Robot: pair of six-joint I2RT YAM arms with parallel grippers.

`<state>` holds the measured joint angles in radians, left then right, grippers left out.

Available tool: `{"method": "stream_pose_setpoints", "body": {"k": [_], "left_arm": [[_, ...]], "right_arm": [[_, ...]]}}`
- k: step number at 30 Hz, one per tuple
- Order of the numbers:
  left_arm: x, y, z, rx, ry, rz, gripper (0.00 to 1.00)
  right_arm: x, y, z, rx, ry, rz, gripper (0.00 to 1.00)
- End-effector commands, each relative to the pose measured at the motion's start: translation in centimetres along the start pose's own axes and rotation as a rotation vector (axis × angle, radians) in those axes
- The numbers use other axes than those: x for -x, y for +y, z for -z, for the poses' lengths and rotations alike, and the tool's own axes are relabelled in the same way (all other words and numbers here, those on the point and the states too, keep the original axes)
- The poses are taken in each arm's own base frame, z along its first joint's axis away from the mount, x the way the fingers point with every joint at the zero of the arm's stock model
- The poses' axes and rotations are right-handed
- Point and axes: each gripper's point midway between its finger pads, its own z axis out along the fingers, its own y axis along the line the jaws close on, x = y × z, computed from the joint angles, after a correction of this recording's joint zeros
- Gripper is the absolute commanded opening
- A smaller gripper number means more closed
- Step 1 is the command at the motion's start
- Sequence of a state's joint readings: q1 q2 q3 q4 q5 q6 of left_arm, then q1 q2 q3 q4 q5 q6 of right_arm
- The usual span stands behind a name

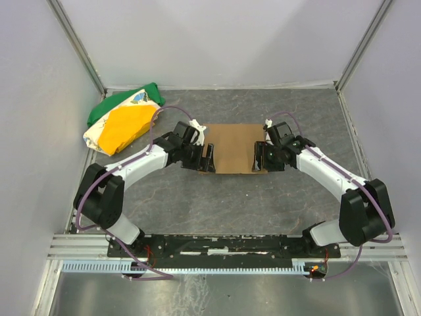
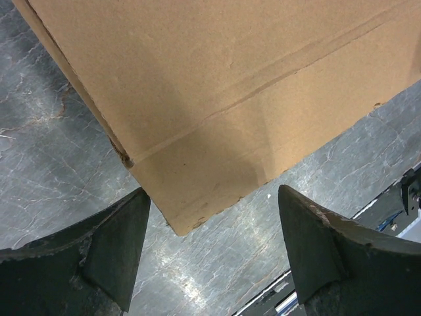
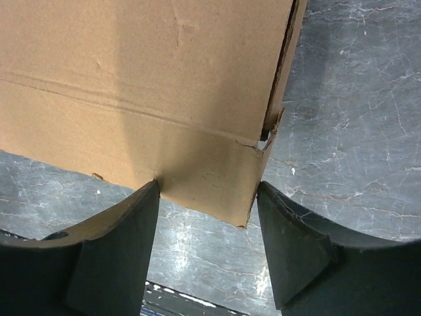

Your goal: Fold the paper box

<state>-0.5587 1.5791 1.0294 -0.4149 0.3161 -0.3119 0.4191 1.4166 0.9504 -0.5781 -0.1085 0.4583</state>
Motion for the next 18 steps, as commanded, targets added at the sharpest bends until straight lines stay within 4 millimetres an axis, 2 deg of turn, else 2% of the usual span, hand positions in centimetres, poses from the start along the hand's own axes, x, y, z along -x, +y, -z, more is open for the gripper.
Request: {"method": "stream_pose_setpoints", "body": {"k": [1,12,18], "left_arm": [[2.5,-1.7,2.2,-0.030,-0.071,-0.090,0.84],[3.2,-2.5,3.5,-0.056,-0.094,-0.104,0.84],[2.9,-2.8,3.5,-0.070,-0.079,-0.102,0.84]], "right_arm": [[1.7,1.4,1.7,0.027,-0.039,0.014,0.69],[0.8,0.8,1.8,0.002,-0.003,0.018,0.69],[0.5,0.9,1.7,0.000,0.029,0.018,0.68]]}}
